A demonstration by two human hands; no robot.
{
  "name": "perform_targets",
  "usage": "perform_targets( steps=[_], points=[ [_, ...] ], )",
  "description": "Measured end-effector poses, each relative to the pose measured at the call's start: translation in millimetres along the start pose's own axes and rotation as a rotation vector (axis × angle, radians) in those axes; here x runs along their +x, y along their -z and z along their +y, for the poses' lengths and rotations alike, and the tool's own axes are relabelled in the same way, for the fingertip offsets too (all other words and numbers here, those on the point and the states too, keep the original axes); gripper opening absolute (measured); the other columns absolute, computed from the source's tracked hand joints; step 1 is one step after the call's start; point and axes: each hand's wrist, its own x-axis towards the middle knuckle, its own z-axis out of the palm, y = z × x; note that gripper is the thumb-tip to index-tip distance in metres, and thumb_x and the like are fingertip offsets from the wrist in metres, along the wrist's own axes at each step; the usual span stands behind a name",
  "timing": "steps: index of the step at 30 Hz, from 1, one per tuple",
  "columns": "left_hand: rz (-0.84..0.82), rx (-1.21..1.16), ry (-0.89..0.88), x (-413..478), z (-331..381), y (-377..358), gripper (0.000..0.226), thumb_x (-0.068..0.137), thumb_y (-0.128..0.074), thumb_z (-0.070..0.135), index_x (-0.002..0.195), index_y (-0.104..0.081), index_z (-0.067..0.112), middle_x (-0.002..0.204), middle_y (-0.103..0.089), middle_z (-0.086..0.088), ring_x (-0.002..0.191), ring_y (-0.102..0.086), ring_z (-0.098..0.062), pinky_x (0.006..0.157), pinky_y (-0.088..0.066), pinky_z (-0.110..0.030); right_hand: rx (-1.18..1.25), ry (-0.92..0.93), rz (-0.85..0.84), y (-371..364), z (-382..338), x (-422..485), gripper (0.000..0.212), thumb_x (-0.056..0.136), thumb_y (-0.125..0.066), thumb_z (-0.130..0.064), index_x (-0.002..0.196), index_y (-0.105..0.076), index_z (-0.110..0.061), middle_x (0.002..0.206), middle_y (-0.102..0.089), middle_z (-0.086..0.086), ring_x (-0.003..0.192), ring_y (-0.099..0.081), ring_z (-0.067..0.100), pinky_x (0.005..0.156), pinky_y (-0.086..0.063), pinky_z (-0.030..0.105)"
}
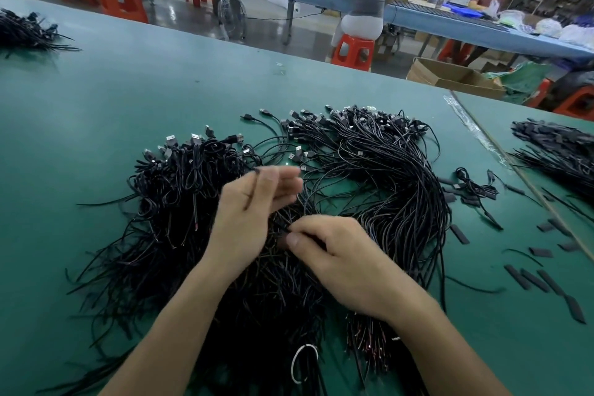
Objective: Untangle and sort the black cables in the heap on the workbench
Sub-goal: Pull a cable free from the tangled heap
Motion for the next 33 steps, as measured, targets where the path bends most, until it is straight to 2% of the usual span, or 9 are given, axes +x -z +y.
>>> perform_targets(
  steps=[4,8,11,15,18,22,24,26,33],
  points=[
    [-0.318,0.253,0.196,-7.1,7.1,-5.9,0.056,0.095,-0.041,0.053,0.067,-0.068,0.011,0.056,-0.062,0.0,0.05,-0.057,-0.016,0.05,-0.047,-0.03,0.007,0.041,0.187,19.7,1.8,5.0,0.014,0.092,-0.069,-0.026,0.078,-0.07,-0.023,0.073,-0.062,-0.012,0.068,-0.059,0.003,0.064,-0.045,0.017],
    [-0.518,-0.049,0.42,-12.2,18.8,-0.2,0.063,0.1,-0.039,0.056,0.055,-0.056,0.014,0.038,-0.033,0.004,0.031,-0.028,-0.009,0.036,-0.026,-0.015,0.229,0.062,0.282,30.4,6.1,8.2,0.013,0.082,-0.079,-0.028,0.077,-0.071,-0.019,0.06,-0.059,-0.01,0.053,-0.047,0.001,0.052,-0.04,0.016],
    [-0.617,-0.411,0.566,-12.1,28.1,6.6,0.059,0.098,-0.043,0.052,0.053,-0.05,0.014,0.039,-0.032,0.008,0.03,-0.026,-0.003,0.034,-0.022,-0.013,0.338,0.025,0.298,24.4,6.0,10.8,0.024,0.081,-0.069,-0.043,0.079,-0.072,-0.02,0.061,-0.059,-0.008,0.056,-0.047,0.009,0.053,-0.041,0.027],
    [-0.509,-0.719,0.506,-8.0,34.4,6.4,0.047,0.098,-0.046,0.04,0.069,-0.068,0.011,0.048,-0.048,0.007,0.037,-0.046,-0.003,0.036,-0.037,-0.013,0.276,-0.077,0.25,7.2,7.7,10.2,0.021,0.096,-0.06,-0.034,0.079,-0.071,-0.031,0.06,-0.06,-0.006,0.052,-0.046,0.017,0.049,-0.037,0.036],
    [-0.24,-0.747,0.381,-4.4,29.9,0.5,0.045,0.097,-0.044,0.038,0.093,-0.08,0.011,0.076,-0.071,0.0,0.067,-0.07,-0.012,0.057,-0.056,-0.019,0.141,-0.075,0.071,-1.4,5.7,5.0,0.032,0.1,-0.057,-0.031,0.07,-0.065,-0.034,0.055,-0.054,-0.004,0.046,-0.041,0.009,0.045,-0.035,0.031],
    [-0.059,-0.367,0.198,-3.7,13.4,-3.4,0.04,0.096,-0.046,0.036,0.11,-0.074,0.01,0.106,-0.075,-0.01,0.105,-0.071,-0.024,0.085,-0.057,-0.028,-0.031,-0.07,-0.051,4.1,1.9,-1.7,0.026,0.1,-0.056,-0.03,0.084,-0.067,-0.013,0.057,-0.055,0.004,0.044,-0.038,0.009,0.043,-0.036,0.029],
    [-0.055,0.123,0.094,-6.8,9.2,-4.1,0.034,0.097,-0.045,0.038,0.104,-0.074,0.021,0.096,-0.077,-0.002,0.096,-0.072,-0.015,0.08,-0.058,-0.026,-0.06,-0.043,-0.022,12.5,-0.3,-2.6,0.022,0.098,-0.059,-0.03,0.084,-0.07,-0.016,0.061,-0.06,0.001,0.045,-0.044,0.004,0.043,-0.037,0.024],
    [-0.199,0.316,0.13,-10.9,10.9,-7.2,0.038,0.097,-0.044,0.043,0.081,-0.075,0.028,0.075,-0.074,0.0,0.071,-0.071,-0.011,0.063,-0.056,-0.029,-0.051,-0.004,0.085,22.9,-1.7,-0.5,0.016,0.094,-0.066,-0.03,0.081,-0.073,-0.022,0.065,-0.063,-0.008,0.052,-0.053,0.001,0.05,-0.039,0.015],
    [-0.476,-0.302,0.522,-13.4,29.3,-1.1,0.055,0.098,-0.042,0.048,0.058,-0.063,0.016,0.04,-0.038,0.007,0.03,-0.035,-0.005,0.033,-0.028,-0.014,0.191,0.021,0.294,31.6,3.7,8.4,0.009,0.089,-0.071,-0.03,0.081,-0.073,-0.025,0.06,-0.061,-0.01,0.051,-0.047,0.001,0.05,-0.037,0.017]
  ],
)
